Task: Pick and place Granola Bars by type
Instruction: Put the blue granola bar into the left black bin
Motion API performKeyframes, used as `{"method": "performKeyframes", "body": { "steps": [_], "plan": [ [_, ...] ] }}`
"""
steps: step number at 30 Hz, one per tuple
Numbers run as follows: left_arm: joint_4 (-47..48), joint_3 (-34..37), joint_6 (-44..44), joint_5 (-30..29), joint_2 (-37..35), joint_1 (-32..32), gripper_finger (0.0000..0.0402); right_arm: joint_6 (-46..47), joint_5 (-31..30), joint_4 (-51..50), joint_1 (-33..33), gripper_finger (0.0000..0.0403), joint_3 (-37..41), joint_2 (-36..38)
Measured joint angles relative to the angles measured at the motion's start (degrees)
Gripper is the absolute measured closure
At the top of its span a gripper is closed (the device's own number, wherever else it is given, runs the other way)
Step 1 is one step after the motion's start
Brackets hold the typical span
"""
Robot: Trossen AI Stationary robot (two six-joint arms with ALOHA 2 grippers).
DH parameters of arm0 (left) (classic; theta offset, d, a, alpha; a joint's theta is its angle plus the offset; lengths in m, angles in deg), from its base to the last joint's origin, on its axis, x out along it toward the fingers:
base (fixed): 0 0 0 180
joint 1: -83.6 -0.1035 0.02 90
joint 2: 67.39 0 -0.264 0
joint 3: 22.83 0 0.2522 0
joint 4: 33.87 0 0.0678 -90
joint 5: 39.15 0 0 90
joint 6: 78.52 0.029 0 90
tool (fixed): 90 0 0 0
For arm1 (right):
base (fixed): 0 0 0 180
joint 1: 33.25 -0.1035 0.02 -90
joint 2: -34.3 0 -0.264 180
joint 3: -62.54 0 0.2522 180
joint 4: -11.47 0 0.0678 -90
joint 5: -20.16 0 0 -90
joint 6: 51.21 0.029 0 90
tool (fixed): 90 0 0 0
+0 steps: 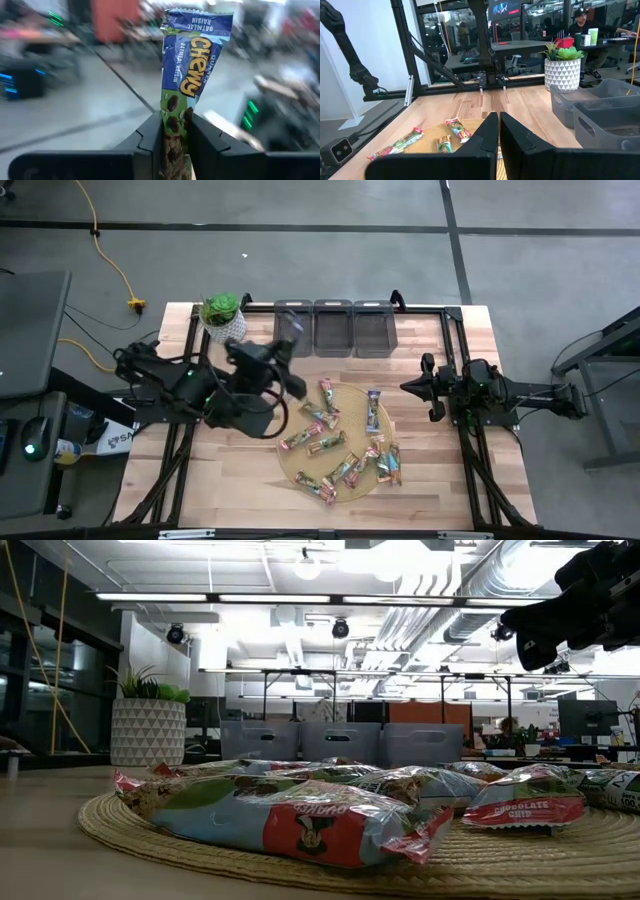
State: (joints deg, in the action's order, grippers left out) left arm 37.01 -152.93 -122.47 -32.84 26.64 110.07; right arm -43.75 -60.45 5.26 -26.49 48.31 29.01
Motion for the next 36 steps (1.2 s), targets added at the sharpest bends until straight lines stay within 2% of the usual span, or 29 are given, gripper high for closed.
{"method": "performKeyframes", "body": {
  "steps": [2,4,10,14,16,19,21,25,30,33,36],
  "plan": [
    [0.05,0.00,-1.35,-5.56,-0.05,-0.29,0.0326,0.00,0.00,0.00,0.00,0.0402,0.00,0.01],
    [-0.15,0.00,-1.78,-6.17,-0.07,-2.50,0.0326,0.00,0.00,0.00,0.00,0.0402,0.00,0.01],
    [0.19,0.00,-2.89,1.76,0.57,-14.81,0.0326,0.00,0.00,-0.01,0.00,0.0402,0.00,0.01],
    [3.35,0.05,-3.97,10.59,0.73,-25.64,0.0326,0.00,0.00,0.00,0.00,0.0402,0.00,0.01],
    [6.12,0.49,-7.56,15.89,0.95,-31.45,0.0326,0.00,0.00,0.00,0.00,0.0402,0.00,0.01],
    [8.70,3.38,-12.97,24.40,1.22,-39.67,0.0326,0.00,0.00,0.00,0.00,0.0402,0.00,0.01],
    [7.62,6.74,-13.43,30.42,1.13,-44.35,0.0326,0.00,0.00,0.00,-0.02,0.0402,0.00,0.01],
    [2.04,15.98,-13.35,44.26,1.17,-51.78,0.0326,0.00,0.00,0.00,0.00,0.0402,0.00,0.01],
    [-14.33,31.14,-13.19,58.55,1.22,-56.61,0.0326,0.00,0.00,0.00,0.00,0.0402,0.00,0.01],
    [-22.06,38.12,-14.54,62.99,1.55,-58.01,0.0326,0.00,0.00,0.00,0.00,0.0402,0.00,0.01],
    [-24.28,42.91,-15.65,64.74,1.85,-59.07,0.0326,0.00,0.00,0.00,-0.01,0.0402,0.00,0.01]
  ]
}}
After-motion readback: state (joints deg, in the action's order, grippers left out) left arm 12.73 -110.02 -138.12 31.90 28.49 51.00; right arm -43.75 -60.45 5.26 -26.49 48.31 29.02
